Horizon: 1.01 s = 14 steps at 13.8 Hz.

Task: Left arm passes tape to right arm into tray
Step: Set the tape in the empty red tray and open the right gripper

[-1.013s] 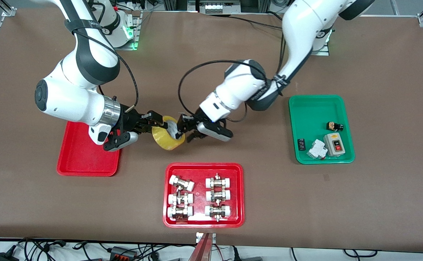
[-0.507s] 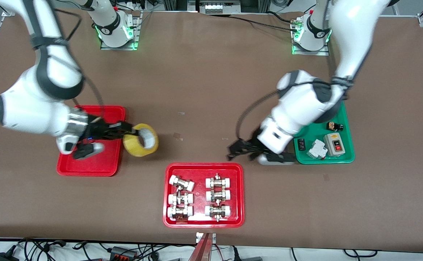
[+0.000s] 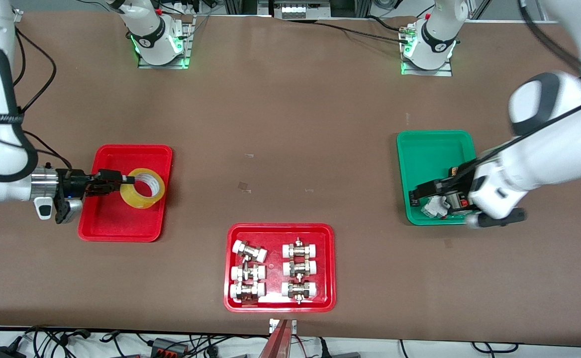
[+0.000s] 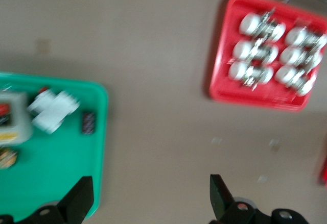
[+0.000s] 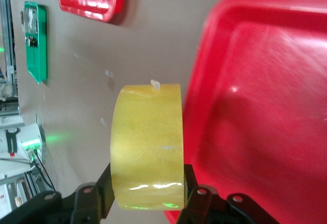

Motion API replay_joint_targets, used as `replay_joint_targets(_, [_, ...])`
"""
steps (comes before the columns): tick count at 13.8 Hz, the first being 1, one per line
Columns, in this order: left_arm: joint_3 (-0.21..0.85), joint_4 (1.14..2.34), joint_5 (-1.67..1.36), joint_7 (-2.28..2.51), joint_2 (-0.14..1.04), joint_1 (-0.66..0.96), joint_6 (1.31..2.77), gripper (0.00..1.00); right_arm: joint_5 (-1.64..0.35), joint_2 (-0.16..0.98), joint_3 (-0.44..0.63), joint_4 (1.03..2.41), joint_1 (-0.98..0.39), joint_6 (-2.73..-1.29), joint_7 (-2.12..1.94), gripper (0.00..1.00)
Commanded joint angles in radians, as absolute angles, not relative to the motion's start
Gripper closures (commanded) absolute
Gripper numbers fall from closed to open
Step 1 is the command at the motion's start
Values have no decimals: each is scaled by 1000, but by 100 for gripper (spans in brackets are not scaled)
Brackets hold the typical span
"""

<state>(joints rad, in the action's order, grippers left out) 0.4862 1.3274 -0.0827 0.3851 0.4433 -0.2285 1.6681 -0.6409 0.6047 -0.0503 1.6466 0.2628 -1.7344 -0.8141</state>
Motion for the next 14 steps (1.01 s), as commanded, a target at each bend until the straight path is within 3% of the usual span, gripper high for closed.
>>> replay_joint_targets(1, [503,1289,62,377,445,-213,1527,0,-640,672,-71,1626,316,-1707,-928,100])
replay_joint_targets(2, [489,1289,93,377,419,-210,1504,0,-637,679,-71,1628,316,-1716,-954,98])
replay_joint_targets(3, [486,1289,115,380,407,-212,1502,0,-629,681,-71,1628,316,-1720,-960,76])
replay_joint_targets(4, [468,1281,144,377,399,-221,1505,0,-605,683,-69,1628,313,-1729,-960,42])
replay_joint_targets(5, [403,1273,146,376,368,-206,1505,0,-571,683,-69,1632,308,-1755,-962,0])
replay_joint_targets(7, [231,1298,143,365,280,-79,1522,0,-475,680,-71,1632,293,-1811,-988,0])
replay_joint_targets(8, [194,1412,138,326,196,-51,1531,0,-410,672,-72,1632,281,-1840,-988,0])
replay_joint_targets(10, [180,1636,57,261,45,-60,1615,0,-321,647,-71,1632,256,-1888,-988,0])
replay_joint_targets(14, [187,1675,17,259,8,-78,1615,0,-171,544,-69,1640,212,-1940,-910,0])
